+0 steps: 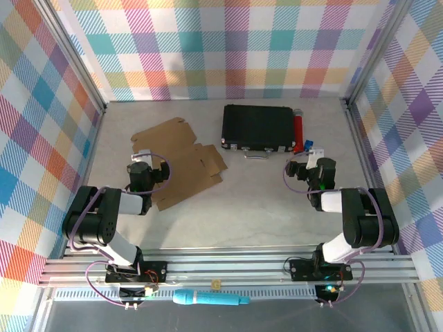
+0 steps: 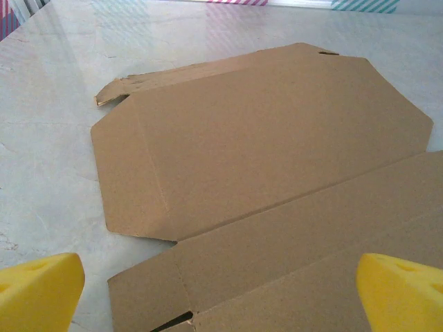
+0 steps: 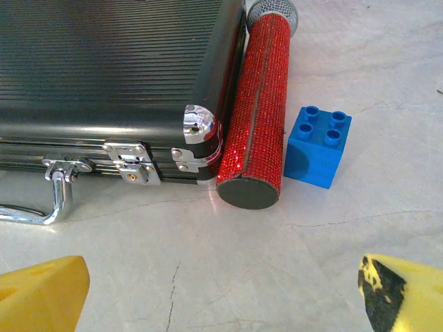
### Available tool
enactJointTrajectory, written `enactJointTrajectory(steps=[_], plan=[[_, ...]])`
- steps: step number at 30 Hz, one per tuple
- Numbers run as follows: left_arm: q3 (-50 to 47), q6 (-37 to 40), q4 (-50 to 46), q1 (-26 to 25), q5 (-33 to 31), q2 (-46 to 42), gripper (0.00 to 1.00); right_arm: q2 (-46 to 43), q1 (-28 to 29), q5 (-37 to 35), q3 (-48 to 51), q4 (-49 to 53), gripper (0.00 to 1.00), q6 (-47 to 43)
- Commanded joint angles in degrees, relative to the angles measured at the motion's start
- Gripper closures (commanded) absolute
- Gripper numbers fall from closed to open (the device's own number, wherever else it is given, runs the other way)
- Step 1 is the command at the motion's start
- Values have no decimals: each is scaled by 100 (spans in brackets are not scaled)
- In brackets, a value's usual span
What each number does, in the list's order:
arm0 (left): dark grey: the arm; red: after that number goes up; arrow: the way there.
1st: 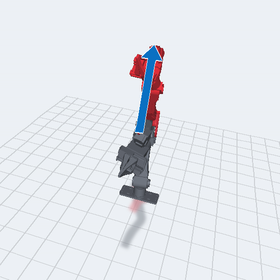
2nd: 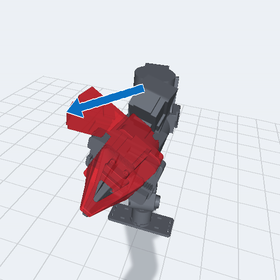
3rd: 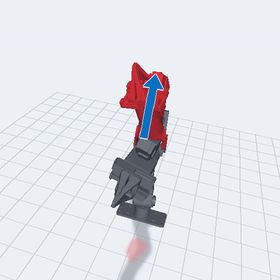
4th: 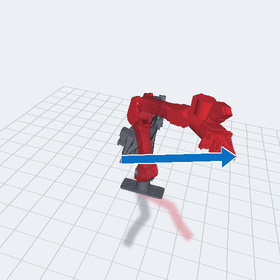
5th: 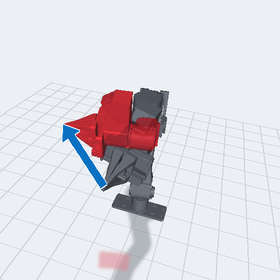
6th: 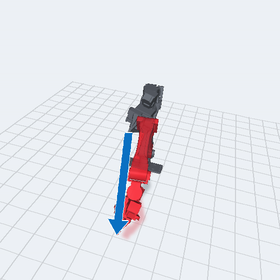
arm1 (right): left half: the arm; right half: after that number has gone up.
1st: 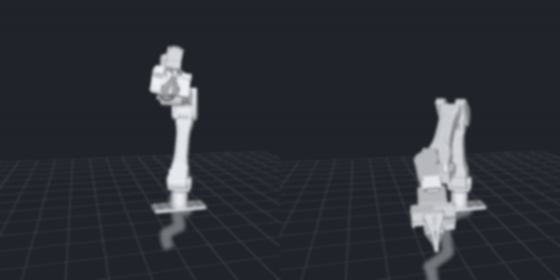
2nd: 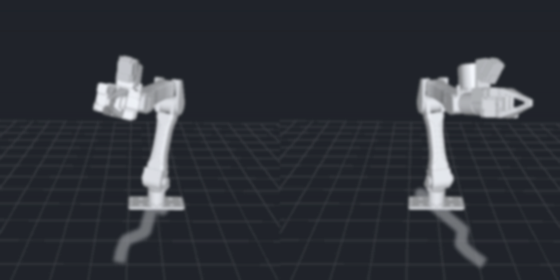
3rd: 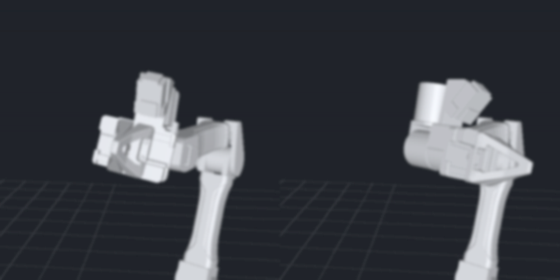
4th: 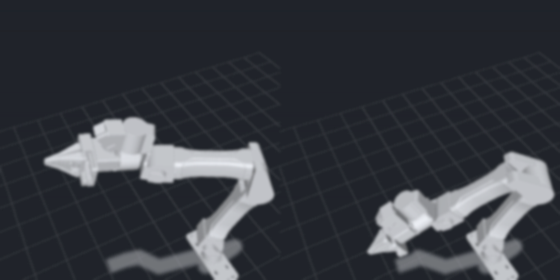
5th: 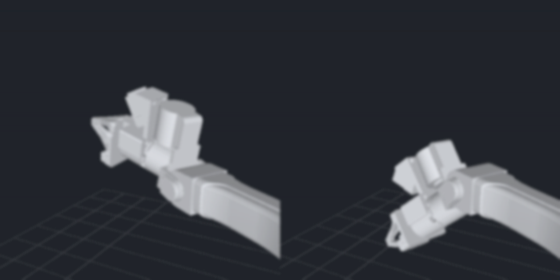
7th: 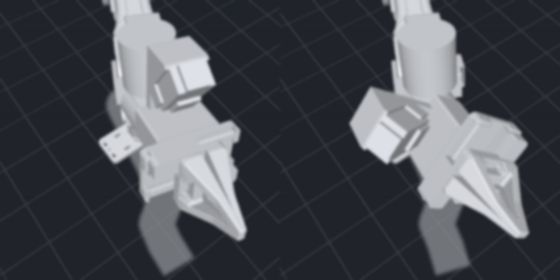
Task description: Fold the paper box
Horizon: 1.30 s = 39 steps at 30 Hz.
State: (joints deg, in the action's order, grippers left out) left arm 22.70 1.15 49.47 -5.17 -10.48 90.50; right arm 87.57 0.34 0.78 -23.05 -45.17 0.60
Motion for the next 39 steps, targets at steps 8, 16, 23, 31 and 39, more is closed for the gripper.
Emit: enactJointTrajectory(steps=[8,16,23,31,39], plan=[[73,66,16,-10,74,-6,0,32,-32,125,-112,-98,1,-25],[71,70,11,-13,81,-6,0,124,-32,124,-68,-385,1,-25],[68,71,10,-10,79,-6,0,76,-27,125,-95,-229,1,-16],[-8,70,107,-34,-51,-94,0,38,-32,125,-76,-216,1,-21],[1198,-176,-1870,-1101,-2368,-2397,0,-2403,578,-2128,-1894,2552,1,473]])
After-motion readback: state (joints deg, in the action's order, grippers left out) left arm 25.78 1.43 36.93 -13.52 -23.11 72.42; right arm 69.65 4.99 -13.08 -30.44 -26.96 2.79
